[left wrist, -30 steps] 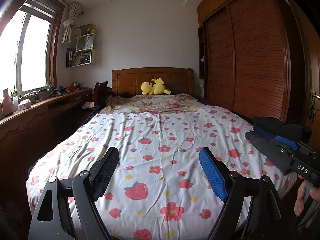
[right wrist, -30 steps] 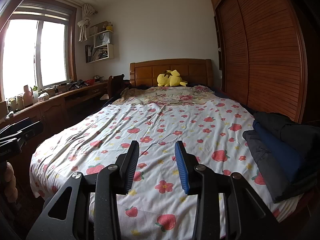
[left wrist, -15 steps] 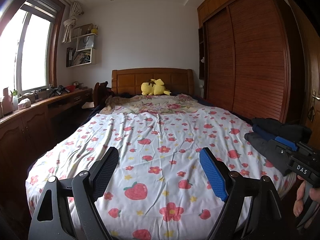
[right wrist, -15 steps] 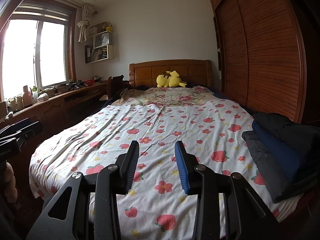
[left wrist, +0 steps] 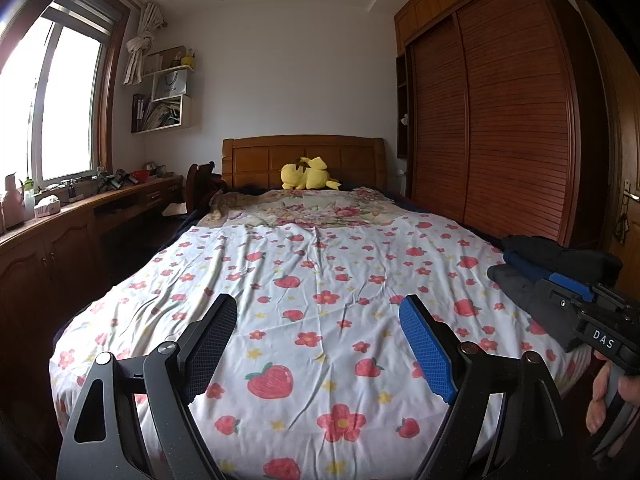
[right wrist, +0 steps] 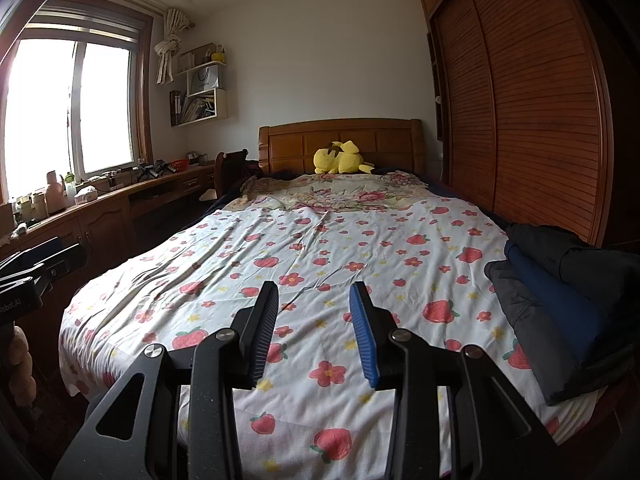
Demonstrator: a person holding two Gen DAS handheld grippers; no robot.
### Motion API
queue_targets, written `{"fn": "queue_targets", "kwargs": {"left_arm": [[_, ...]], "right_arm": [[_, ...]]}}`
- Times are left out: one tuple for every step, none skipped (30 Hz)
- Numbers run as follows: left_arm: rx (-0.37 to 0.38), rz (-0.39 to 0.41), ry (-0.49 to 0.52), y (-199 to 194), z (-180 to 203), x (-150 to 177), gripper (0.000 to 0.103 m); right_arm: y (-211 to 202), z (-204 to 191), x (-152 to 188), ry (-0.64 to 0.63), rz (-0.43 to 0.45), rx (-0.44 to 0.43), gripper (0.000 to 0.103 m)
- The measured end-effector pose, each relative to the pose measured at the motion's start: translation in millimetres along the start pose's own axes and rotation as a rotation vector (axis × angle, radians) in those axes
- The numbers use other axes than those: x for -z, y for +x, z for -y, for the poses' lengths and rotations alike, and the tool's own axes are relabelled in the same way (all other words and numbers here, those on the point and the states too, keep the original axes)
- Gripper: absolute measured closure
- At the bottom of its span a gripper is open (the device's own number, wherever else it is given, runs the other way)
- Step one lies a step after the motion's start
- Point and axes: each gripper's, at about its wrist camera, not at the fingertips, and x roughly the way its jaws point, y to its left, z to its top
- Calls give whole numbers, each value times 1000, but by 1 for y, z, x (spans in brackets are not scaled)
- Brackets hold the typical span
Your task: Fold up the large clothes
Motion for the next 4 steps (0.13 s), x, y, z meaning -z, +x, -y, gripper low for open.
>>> {"fn": "queue_targets", "kwargs": {"left_arm": [[0,0,1,0,0,0,18],[0,0,0,0,0,0,18],[0,0,0,0,0,0,18],[0,-1,-1,0,0,0,18]], "right_arm": [[0,0,0,1,0,-1,65],[0,0,0,1,-1,-2,65],[0,0,0,1,-1,0,65],[0,0,0,1,0,-1,65]]}}
